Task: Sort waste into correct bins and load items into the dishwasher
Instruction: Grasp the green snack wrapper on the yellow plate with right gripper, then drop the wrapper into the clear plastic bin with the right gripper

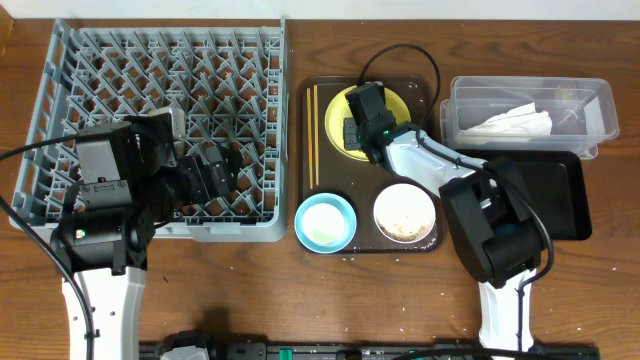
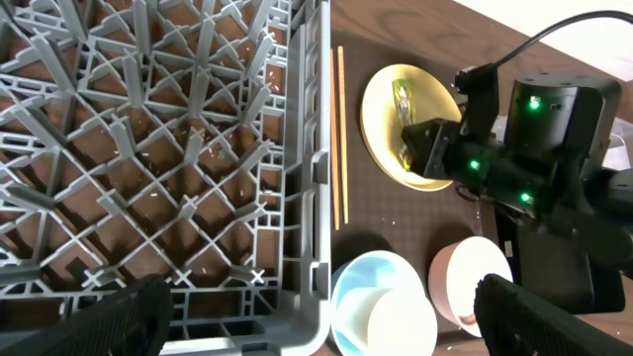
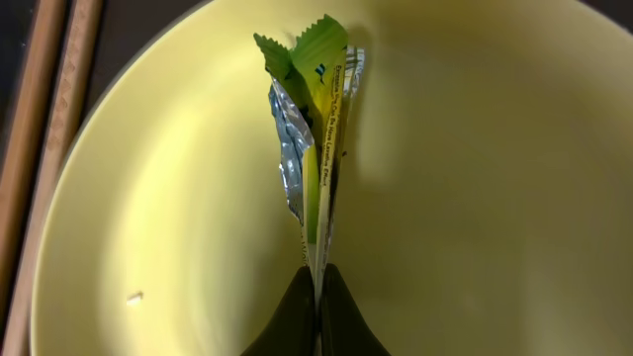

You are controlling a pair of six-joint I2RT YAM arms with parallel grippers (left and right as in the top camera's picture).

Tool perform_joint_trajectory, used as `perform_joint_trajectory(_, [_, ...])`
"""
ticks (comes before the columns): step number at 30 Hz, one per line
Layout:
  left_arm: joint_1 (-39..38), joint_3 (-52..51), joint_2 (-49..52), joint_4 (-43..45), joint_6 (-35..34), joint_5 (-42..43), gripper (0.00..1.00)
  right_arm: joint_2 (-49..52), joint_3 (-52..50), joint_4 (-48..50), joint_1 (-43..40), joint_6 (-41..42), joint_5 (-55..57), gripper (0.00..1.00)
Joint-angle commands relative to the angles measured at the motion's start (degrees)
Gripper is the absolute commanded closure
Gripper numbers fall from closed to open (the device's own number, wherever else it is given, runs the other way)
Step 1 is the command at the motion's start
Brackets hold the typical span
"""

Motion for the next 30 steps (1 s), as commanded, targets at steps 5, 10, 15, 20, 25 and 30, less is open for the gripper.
perform_joint_trajectory(5, [-0.13, 1.16, 0.22, -0.13, -0.33, 0.72, 0.02, -13.18, -0.02, -5.53, -2.93, 4.46, 0.52, 0.99])
perform_joint_trajectory(10, [-0.13, 1.16, 0.22, -0.13, -0.33, 0.72, 0.02, -21.68, -0.02, -10.49, -7.76, 13.55, 0.63, 0.99])
perform_joint_trajectory(15, [-0.13, 1.16, 0.22, -0.13, -0.33, 0.72, 0.02, -25.09, -0.02, -18.69, -15.26, 23.71, 1.64, 0.99])
perform_joint_trajectory(20, [-0.13, 1.16, 0.22, -0.13, -0.33, 0.72, 0.02, -22.75, -0.07, -24.76, -22.14, 28.15, 6.34, 0.99])
perform_joint_trajectory(25, [-0.13, 1.16, 0.22, -0.13, -0.33, 0.72, 0.02, -20.09, -0.07, -23.61, -27.82, 28.09, 6.25, 0.91])
perform_joint_trajectory(30, [-0.13, 1.16, 0.22, -0.13, -0.33, 0.72, 0.02, -21.46, -0.04, -16.79, -29.24, 14.10, -10.51, 0.49])
